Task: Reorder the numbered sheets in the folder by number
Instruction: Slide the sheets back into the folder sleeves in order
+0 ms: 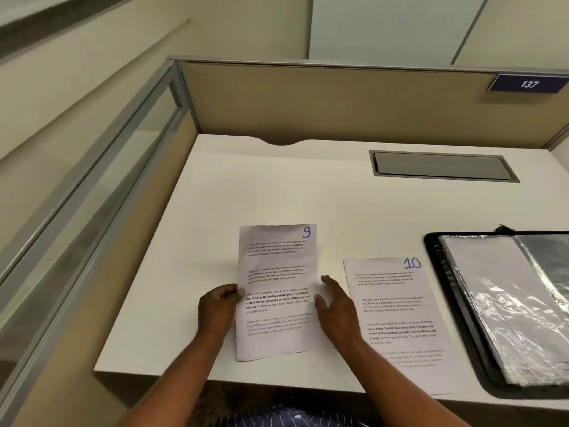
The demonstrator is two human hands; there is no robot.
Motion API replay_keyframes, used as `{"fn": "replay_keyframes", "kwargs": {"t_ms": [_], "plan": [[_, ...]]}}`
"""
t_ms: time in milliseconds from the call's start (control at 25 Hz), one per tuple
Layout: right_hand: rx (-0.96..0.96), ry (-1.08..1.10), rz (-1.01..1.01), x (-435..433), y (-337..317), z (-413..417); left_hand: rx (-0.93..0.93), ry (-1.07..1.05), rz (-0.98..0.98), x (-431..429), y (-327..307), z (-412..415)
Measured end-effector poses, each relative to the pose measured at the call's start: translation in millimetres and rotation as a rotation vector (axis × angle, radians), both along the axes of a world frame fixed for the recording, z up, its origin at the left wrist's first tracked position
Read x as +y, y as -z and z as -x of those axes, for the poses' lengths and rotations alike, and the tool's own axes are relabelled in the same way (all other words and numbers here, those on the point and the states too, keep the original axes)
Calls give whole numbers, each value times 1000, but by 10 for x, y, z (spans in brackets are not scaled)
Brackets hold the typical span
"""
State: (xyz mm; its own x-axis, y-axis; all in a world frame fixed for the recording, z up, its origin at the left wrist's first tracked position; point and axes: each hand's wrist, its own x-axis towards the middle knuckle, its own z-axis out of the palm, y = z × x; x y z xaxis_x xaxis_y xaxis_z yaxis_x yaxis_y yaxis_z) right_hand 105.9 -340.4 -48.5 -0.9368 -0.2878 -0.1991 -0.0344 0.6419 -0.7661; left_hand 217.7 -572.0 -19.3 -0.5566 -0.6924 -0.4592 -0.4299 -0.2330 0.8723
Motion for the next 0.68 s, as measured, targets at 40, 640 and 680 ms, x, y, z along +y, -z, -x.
{"fn": "replay_keyframes", "kwargs": {"t_ms": [40, 640, 680], "plan": [[-21, 28, 31, -24, -25, 15, 7, 8, -7, -7, -17, -15], [-142, 59, 233, -67, -212, 119, 49, 6, -12, 50, -265, -219], [-128, 72, 247, -63, -227, 109, 56, 1, -10, 48, -286, -228]]}}
